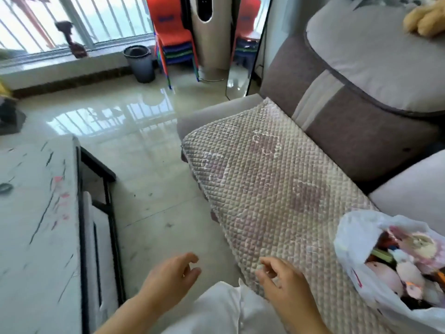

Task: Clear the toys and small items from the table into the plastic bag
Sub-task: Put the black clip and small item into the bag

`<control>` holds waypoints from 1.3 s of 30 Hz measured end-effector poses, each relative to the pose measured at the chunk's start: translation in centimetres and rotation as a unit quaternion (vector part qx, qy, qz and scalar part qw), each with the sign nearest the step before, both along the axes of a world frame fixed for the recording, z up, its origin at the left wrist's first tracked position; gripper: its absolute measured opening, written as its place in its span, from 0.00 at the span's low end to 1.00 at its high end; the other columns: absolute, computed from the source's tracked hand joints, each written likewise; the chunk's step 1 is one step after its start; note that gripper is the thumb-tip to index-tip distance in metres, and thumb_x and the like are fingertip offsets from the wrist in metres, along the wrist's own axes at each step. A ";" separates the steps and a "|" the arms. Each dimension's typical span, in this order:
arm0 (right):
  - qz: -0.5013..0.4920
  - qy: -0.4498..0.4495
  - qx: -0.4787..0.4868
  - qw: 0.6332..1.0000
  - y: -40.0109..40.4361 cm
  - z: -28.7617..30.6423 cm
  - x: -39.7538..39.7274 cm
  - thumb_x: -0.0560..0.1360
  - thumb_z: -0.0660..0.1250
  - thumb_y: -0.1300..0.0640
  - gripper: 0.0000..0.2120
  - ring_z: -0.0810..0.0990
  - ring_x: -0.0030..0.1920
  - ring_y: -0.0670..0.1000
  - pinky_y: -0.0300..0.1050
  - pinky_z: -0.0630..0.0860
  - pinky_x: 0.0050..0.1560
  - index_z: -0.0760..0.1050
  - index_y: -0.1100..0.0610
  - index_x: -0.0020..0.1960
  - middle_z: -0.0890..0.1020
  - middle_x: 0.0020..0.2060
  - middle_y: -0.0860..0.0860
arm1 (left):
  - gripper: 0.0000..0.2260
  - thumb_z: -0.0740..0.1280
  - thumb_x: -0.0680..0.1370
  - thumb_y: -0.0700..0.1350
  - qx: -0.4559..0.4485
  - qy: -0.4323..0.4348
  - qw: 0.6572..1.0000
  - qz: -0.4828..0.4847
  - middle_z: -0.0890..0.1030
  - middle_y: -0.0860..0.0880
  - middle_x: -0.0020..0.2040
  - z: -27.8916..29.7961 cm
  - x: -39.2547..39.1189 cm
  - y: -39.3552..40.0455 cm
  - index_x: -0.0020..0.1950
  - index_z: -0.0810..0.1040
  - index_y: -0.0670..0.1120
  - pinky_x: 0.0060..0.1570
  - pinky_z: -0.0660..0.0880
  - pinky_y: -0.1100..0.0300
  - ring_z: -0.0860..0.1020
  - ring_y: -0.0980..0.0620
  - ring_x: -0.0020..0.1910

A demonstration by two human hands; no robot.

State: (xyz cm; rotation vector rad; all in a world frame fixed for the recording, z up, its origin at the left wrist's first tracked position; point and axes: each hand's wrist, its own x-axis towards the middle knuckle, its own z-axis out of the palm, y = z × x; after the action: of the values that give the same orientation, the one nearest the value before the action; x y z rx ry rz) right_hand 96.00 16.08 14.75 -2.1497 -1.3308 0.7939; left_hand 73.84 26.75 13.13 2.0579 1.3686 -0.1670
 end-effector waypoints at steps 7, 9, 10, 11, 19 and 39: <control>0.133 -0.005 -0.032 0.991 8.5 -0.7 -11.7 0.74 0.67 0.51 0.11 0.76 0.44 0.44 0.32 0.68 0.44 0.77 0.51 0.55 0.80 0.45 0.47 | 0.09 0.61 0.78 0.55 -0.025 -0.021 0.981 0.190 0.78 0.56 0.41 0.2 -16.4 1.5 0.56 0.74 0.56 0.43 0.73 0.64 0.76 0.60 0.41; 0.159 -0.007 -0.044 0.986 10.7 -1.1 -13.3 0.74 0.67 0.50 0.11 0.76 0.44 0.44 0.31 0.67 0.44 0.77 0.51 0.55 0.81 0.46 0.47 | 0.06 0.62 0.77 0.55 -0.034 -0.019 0.972 0.231 0.79 0.56 0.39 0.3 -18.9 1.7 0.51 0.74 0.57 0.43 0.74 0.63 0.76 0.60 0.39; 0.171 -0.008 -0.055 0.984 12.1 -1.2 -14.2 0.74 0.67 0.50 0.10 0.76 0.45 0.44 0.32 0.67 0.45 0.77 0.50 0.54 0.81 0.47 0.46 | 0.04 0.62 0.77 0.55 -0.039 -0.018 0.966 0.257 0.79 0.55 0.39 0.2 -20.2 1.9 0.49 0.74 0.57 0.44 0.75 0.61 0.76 0.60 0.39; 0.183 -0.011 -0.066 0.981 13.3 -1.4 -15.0 0.74 0.67 0.50 0.10 0.76 0.45 0.44 0.33 0.68 0.45 0.77 0.49 0.53 0.81 0.46 0.46 | 0.04 0.62 0.77 0.55 -0.048 -0.017 0.959 0.280 0.80 0.55 0.39 0.1 -21.3 2.1 0.48 0.74 0.58 0.45 0.76 0.61 0.77 0.60 0.39; 0.292 0.003 -0.048 0.955 28.7 -2.0 -21.5 0.72 0.69 0.51 0.09 0.76 0.38 0.43 0.39 0.72 0.43 0.79 0.53 0.50 0.78 0.36 0.44 | 0.02 0.65 0.76 0.54 -0.051 -0.057 0.884 0.462 0.81 0.58 0.39 0.4 -26.0 8.1 0.43 0.76 0.60 0.44 0.75 0.64 0.77 0.63 0.40; 0.611 -0.018 -0.041 0.790 55.9 -1.4 -41.4 0.75 0.64 0.49 0.11 0.75 0.43 0.42 0.35 0.69 0.44 0.76 0.49 0.55 0.76 0.42 0.42 | 0.04 0.65 0.76 0.52 0.008 -0.082 0.694 0.715 0.80 0.56 0.39 1.2 -34.5 23.6 0.47 0.78 0.55 0.42 0.73 0.67 0.77 0.61 0.39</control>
State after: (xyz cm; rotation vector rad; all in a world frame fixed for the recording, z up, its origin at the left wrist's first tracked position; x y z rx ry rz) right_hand 54.57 71.95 13.30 -1.0833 -2.7423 1.2275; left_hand 39.38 50.37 14.37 0.4751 2.3739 0.6799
